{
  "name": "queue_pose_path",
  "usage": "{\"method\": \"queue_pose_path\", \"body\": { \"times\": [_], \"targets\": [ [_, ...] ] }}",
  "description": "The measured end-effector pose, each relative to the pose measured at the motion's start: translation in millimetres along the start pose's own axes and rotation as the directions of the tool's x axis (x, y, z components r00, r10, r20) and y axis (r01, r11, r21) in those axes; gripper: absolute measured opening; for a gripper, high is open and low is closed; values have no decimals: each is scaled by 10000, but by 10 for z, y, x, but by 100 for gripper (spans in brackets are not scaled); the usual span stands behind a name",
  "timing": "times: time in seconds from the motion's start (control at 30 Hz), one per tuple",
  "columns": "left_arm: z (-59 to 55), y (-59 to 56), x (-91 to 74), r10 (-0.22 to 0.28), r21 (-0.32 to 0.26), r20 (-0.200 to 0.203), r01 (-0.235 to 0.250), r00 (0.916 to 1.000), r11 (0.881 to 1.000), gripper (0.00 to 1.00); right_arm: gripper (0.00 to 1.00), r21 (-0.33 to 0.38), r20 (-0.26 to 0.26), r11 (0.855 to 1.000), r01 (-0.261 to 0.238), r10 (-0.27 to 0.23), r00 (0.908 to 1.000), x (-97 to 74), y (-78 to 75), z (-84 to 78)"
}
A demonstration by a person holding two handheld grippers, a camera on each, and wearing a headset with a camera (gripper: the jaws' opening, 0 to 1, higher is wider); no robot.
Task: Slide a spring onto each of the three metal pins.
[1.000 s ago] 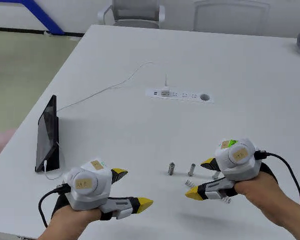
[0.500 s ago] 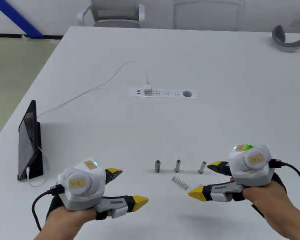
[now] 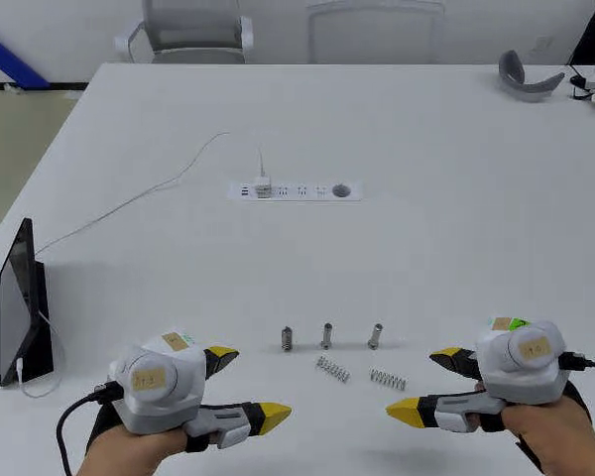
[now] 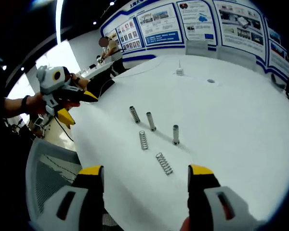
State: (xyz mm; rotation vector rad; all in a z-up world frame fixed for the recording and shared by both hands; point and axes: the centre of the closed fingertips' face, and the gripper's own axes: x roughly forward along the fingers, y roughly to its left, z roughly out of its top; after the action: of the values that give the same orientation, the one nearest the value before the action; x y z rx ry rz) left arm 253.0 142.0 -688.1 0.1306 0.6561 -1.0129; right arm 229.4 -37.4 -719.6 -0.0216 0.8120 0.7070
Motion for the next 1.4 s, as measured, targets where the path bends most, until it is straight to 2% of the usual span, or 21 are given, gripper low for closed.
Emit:
{"method": "queue_pose_path", "body": {
  "times": [0.23, 0.43, 0.5, 0.6, 0.87, 1.13, 1.4],
  "targets": [
    [22, -85, 119, -327, 260, -244, 333, 9992, 9991, 67, 78, 126, 6, 9999, 79, -79, 10000, -104, -21, -99],
    [-35, -188, 236, -667, 850, -797, 735, 9946, 9937, 68, 80, 481, 322, 9988, 94, -110, 9994, -172, -33, -121],
    [-65, -229, 295, -880, 965, -1024, 979, 9908, 9905, 69, 79, 583, 402, 9983, -63, 40, 9992, -180, 1, -134],
    [-96, -269, 378, -1043, 1222, -1322, 1207, 9857, 9851, 69, 79, 610, 251, 9981, -110, 95, 9996, -174, 25, -189],
    [-139, -389, 641, -1442, 2044, -1997, 1851, 9692, 9612, 68, 81, 1007, 46, 9942, -388, 385, 9992, -157, 128, -271],
    [-72, -429, 889, -1640, 2510, -2284, 2208, 9597, 9425, 67, 80, 1200, 118, 9908, -631, 621, 9980, -118, 219, -295],
    [-80, -408, 1143, -1808, 2580, -2532, 2464, 9504, 9342, 65, 81, 1390, 237, 9873, -772, 746, 9969, -101, 261, -281]
  ]
}}
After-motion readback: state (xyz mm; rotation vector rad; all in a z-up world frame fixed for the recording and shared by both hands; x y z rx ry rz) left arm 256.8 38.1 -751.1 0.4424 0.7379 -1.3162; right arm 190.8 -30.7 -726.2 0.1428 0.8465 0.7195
